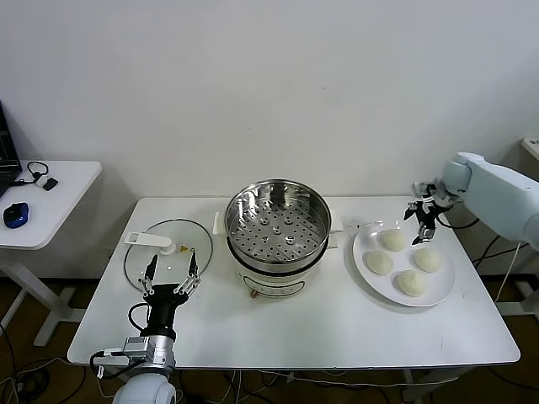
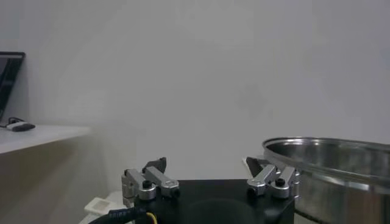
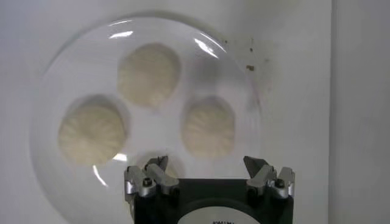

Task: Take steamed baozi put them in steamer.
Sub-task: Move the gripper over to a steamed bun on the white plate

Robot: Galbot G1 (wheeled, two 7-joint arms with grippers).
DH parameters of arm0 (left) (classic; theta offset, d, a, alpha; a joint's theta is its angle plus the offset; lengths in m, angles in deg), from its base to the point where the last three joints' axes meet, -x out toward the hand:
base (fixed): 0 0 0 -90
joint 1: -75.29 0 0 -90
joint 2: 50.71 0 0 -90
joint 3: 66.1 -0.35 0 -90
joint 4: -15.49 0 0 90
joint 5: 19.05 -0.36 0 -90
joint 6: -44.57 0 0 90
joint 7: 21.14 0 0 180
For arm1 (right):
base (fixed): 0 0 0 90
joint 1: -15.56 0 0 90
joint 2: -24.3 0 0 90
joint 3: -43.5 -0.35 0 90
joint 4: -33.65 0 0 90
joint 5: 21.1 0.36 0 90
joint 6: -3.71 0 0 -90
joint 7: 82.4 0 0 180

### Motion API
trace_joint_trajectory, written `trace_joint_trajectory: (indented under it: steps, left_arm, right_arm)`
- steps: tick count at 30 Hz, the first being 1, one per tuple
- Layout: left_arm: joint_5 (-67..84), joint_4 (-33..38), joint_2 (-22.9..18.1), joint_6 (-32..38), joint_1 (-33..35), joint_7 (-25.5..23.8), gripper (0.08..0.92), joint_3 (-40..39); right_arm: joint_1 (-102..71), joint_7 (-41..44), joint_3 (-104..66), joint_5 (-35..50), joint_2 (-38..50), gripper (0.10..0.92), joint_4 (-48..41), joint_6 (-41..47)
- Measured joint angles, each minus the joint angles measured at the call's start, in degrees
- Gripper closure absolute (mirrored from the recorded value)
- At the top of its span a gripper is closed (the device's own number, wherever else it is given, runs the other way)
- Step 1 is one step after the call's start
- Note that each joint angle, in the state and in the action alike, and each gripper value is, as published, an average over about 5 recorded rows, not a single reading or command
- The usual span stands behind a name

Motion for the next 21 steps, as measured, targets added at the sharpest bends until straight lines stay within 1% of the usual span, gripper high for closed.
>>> trace_joint_trajectory:
  steps: [11, 21]
  left_arm:
    - [-0.03, -0.68, 0.26, 0.46, -0.05, -0.12, 0.177, 0.33]
    - [-0.13, -0.95, 0.49, 0.38, -0.25, -0.93, 0.177, 0.20]
  right_arm:
    - [-5.01, -0.08, -7.12, -4.66, -5.00, 0.203, -8.67, -3.37]
    - [-7.11, 0.36, -10.82, -7.45, -7.55, 0.203, -13.06, -4.39]
